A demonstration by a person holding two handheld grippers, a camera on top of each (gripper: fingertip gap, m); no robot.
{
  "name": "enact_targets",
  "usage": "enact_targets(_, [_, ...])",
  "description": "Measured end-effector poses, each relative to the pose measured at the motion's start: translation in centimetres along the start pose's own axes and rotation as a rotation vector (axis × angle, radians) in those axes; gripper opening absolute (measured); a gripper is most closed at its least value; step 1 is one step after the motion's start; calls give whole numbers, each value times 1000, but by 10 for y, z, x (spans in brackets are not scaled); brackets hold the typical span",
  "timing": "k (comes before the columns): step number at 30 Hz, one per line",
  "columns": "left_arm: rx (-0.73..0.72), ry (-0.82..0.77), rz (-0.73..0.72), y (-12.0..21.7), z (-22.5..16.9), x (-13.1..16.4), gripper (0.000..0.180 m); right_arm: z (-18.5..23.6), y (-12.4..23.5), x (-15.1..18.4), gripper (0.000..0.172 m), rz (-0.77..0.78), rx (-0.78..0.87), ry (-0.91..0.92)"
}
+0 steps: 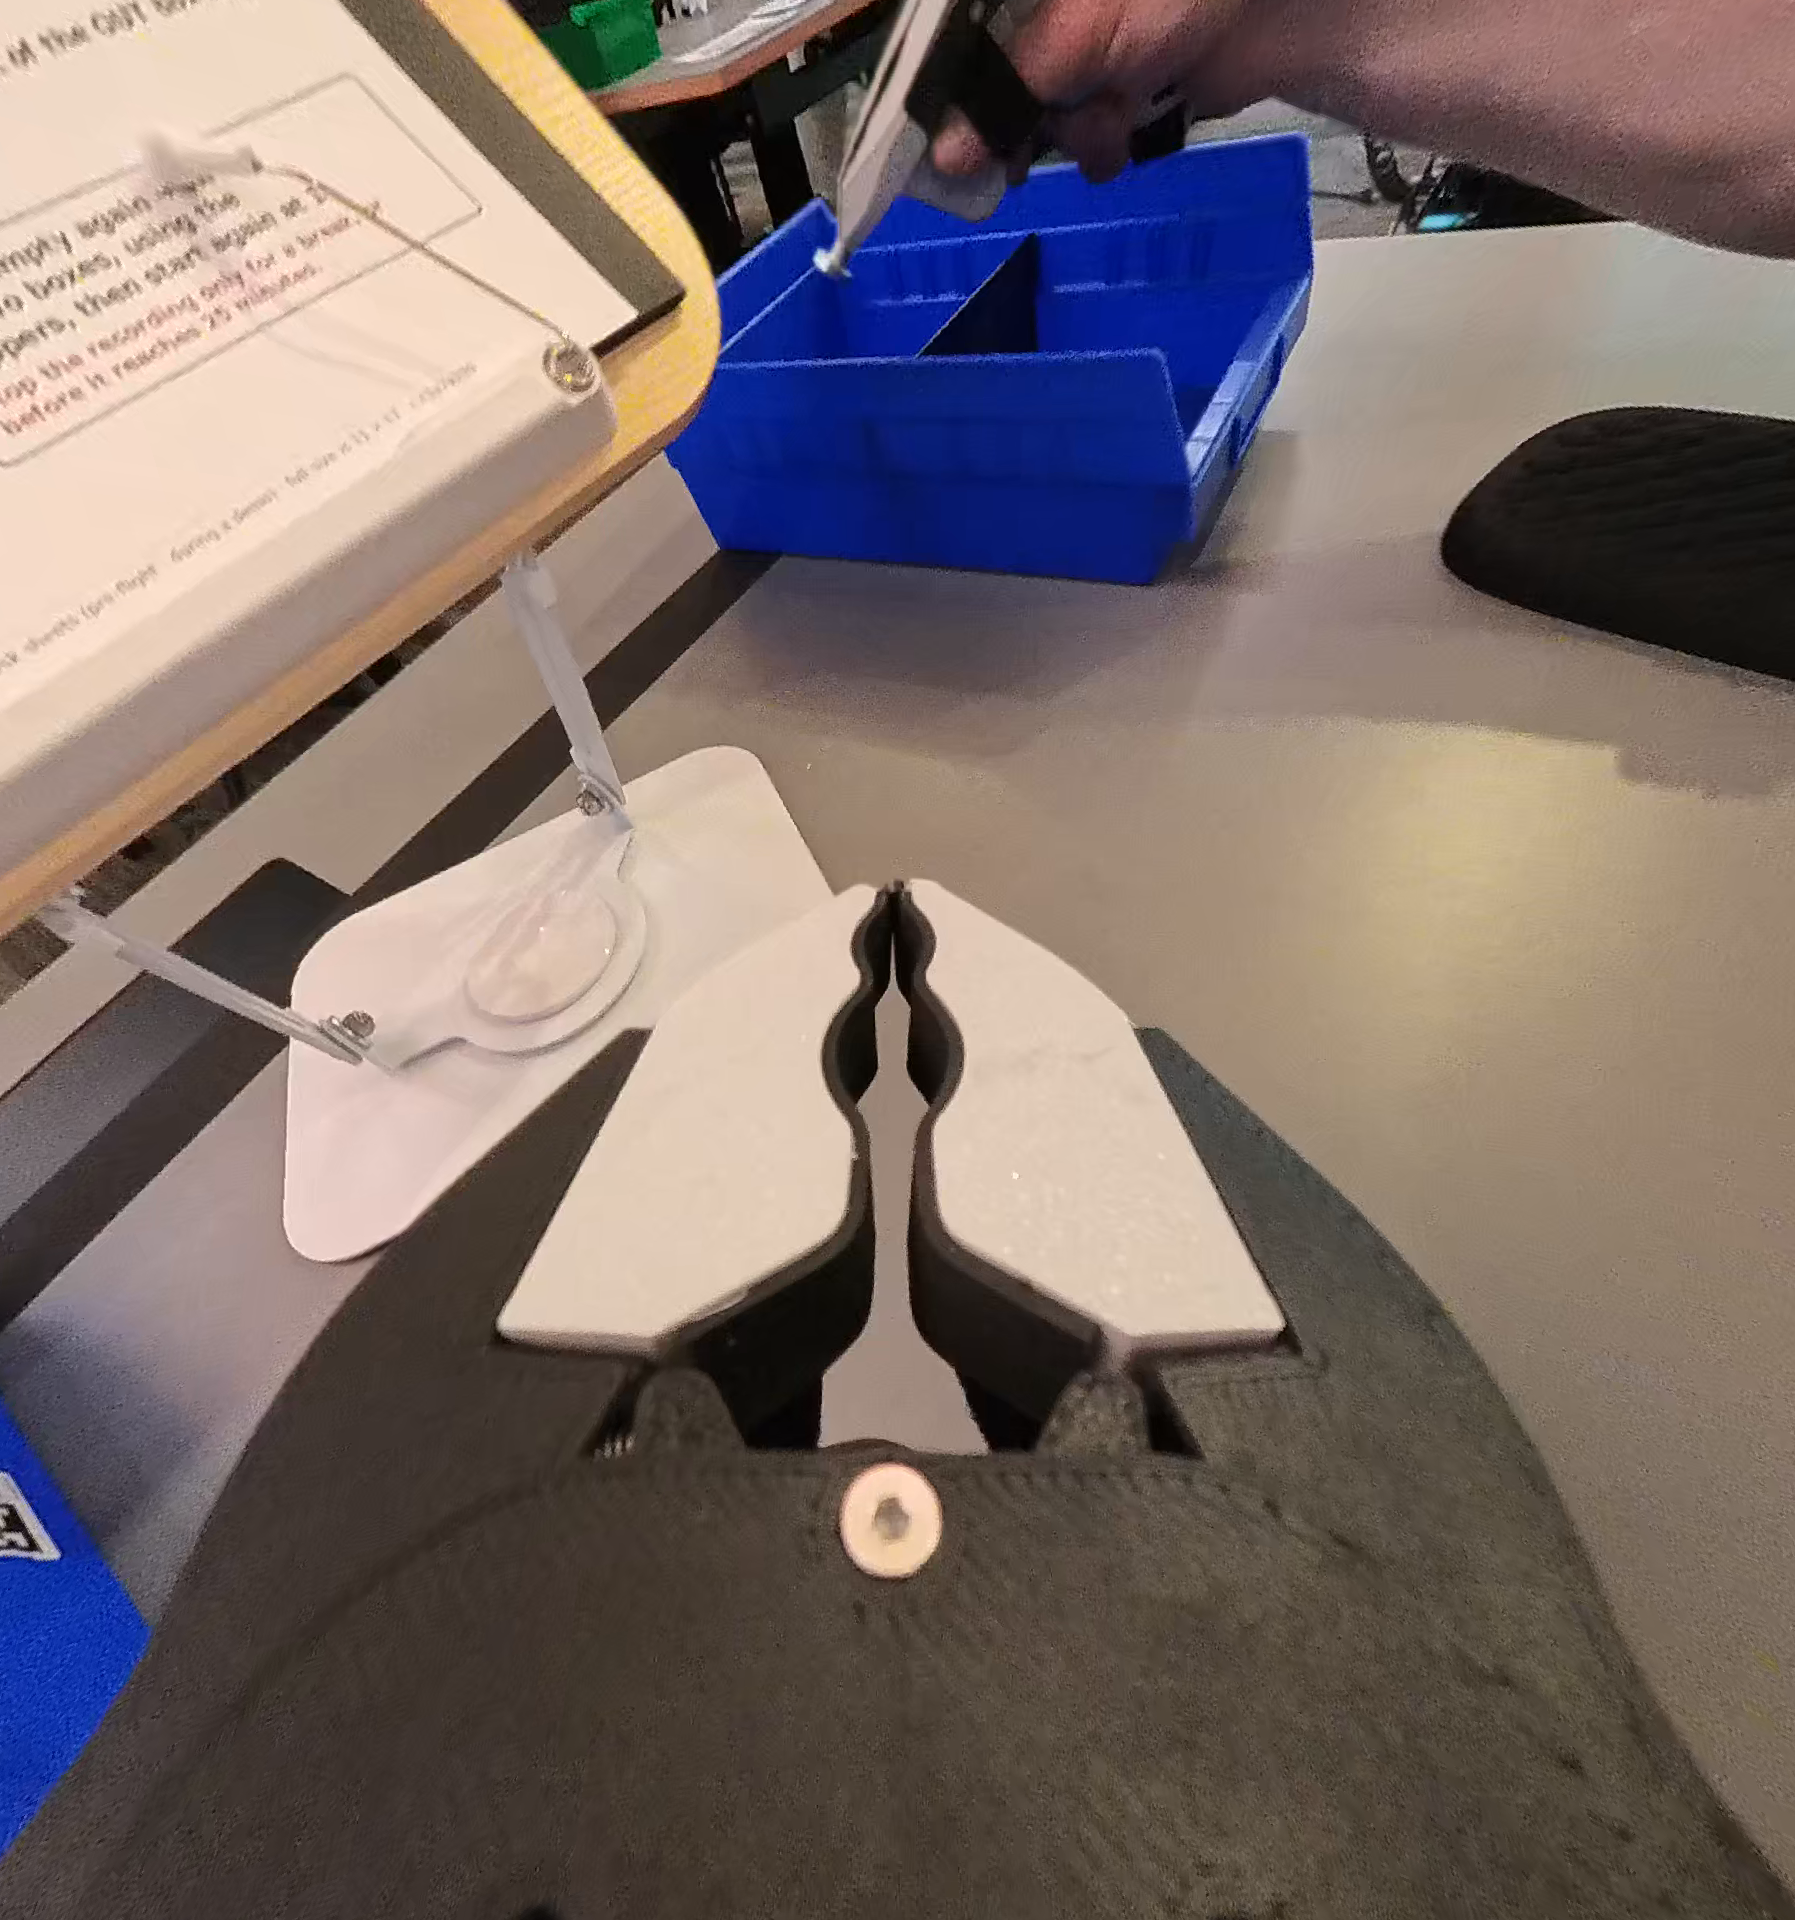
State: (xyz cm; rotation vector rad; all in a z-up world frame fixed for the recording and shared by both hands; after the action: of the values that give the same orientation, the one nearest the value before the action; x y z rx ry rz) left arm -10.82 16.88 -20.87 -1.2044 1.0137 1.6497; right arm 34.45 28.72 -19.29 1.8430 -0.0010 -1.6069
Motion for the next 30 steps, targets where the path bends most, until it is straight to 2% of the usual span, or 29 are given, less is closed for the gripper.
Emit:
enact_targets(3, [-14,26,19,2,6,7,0,-26,-19,20,12,136,73,-2])
enact_targets(6, [-46,28,32,6,14,12,6,-34,-25,25,24,163,103,3])
enact_targets(8, [-106,17,60,12,25,16,16,-31,-21,21,30,135,125,33])
enact_targets(10, [-183,-20,95,24,42,18,19,-21,-13,14,29,87,115,51])
enact_targets(12, [-288,-60,106,47,67,16,21,-10,-1,8,26,36,142,92])
enact_targets(15, [-473,-13,123,93,124,12,21,15,19,0,21,-49,135,119])
enact_targets(18, [-628,173,268,129,182,31,29,42,36,-4,20,-109,143,171])
enact_targets(19, [-632,255,296,134,196,41,29,52,39,-4,20,-126,129,174])
enact_targets(20, [-629,350,347,135,206,52,30,61,42,-3,21,-148,124,185])
enact_targets(22, [-623,525,483,129,221,75,45,77,45,-1,19,-166,122,218])
enact_targets(24, [-621,624,572,122,231,99,44,88,45,2,18,-173,114,228])
enact_targets(25, [-603,705,620,117,234,109,51,92,44,4,18,-174,104,228])
enact_targets(26, [-591,767,620,112,238,116,50,97,43,5,17,-180,86,226])
enact_targets(30, [-663,790,723,107,259,137,45,112,38,7,16,-190,53,252])
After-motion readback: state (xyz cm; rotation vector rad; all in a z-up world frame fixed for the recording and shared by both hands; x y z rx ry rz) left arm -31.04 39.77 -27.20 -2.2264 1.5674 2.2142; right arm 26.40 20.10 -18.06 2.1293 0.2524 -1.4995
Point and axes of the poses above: each gripper's, where its closed fingertips meet, y back along the fingers, x out of its underside, z = x × y across the jaws, the point moved 8 cm from there along y, back along the fingers, and after that the axes turned 15 degrees about -z, right-handed, at the moved point
